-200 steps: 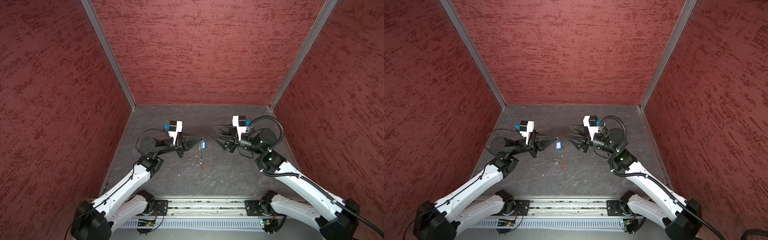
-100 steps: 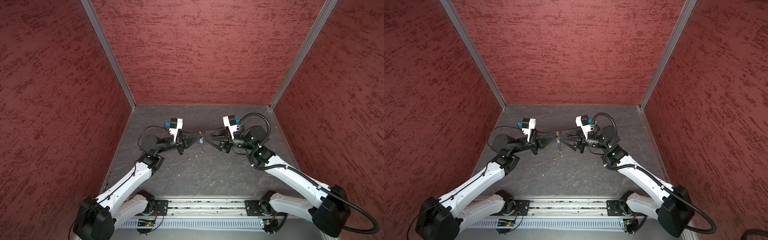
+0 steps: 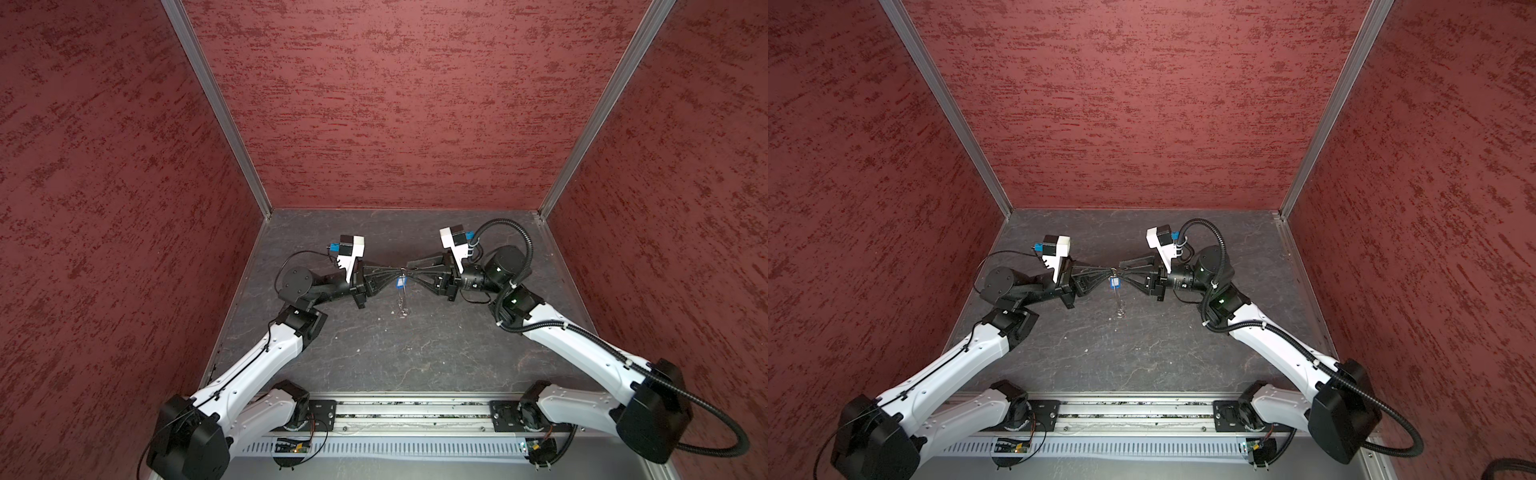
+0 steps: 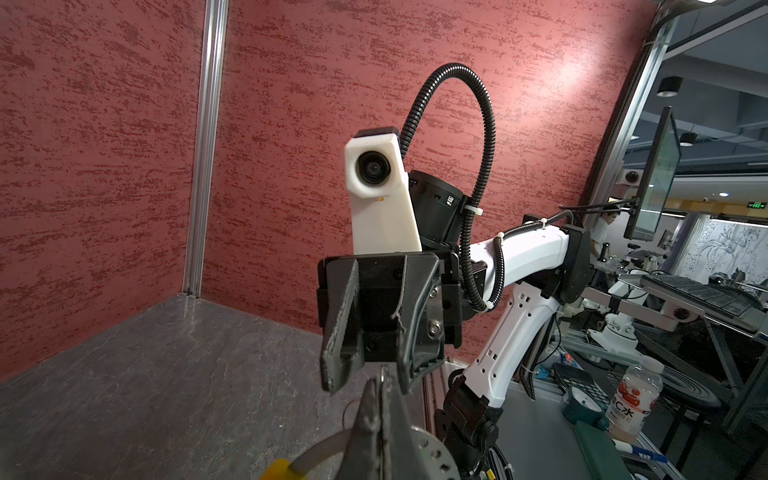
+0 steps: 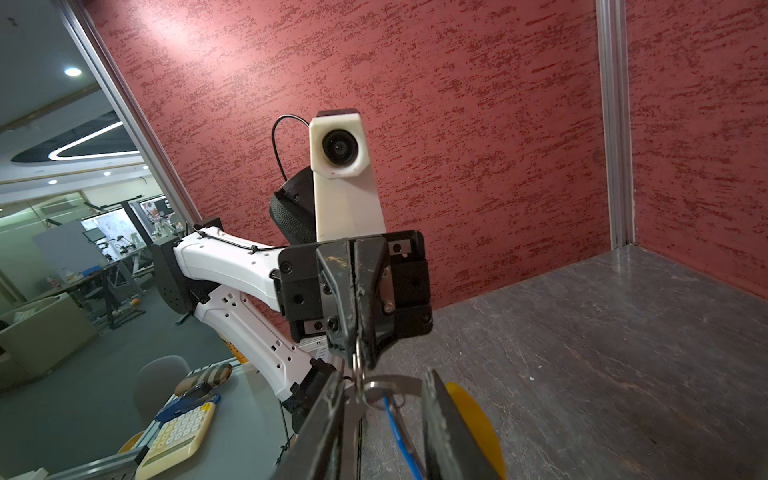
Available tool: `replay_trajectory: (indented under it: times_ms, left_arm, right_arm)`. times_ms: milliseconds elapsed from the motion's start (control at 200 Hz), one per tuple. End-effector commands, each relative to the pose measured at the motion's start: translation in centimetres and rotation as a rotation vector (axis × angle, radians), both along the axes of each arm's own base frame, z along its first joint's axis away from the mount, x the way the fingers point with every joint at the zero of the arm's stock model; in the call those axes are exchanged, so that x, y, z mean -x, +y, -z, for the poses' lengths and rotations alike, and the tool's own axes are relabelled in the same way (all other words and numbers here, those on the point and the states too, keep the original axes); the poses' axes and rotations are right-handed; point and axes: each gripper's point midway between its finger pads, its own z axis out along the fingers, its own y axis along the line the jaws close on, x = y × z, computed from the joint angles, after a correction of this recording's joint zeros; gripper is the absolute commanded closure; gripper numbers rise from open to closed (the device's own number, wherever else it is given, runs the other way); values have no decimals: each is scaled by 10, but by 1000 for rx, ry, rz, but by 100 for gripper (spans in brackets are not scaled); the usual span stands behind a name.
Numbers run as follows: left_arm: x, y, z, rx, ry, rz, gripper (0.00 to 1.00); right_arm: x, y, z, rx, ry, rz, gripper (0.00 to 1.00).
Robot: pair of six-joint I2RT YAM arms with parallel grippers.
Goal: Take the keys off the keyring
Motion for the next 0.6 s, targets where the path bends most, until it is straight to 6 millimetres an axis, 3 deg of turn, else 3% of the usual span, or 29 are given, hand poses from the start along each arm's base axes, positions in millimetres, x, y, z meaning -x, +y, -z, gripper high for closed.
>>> replay_trajectory:
  times_ms: [0,596]
  left_arm:
    - [-1,3,-14,27,-40,-3,100]
    - [-2,3,-16,36,-35,5,100]
  right_arm:
    - [6,-2,-22,-41,-64,-22,71]
    - [2,2,-24,-49,-60,-44,89]
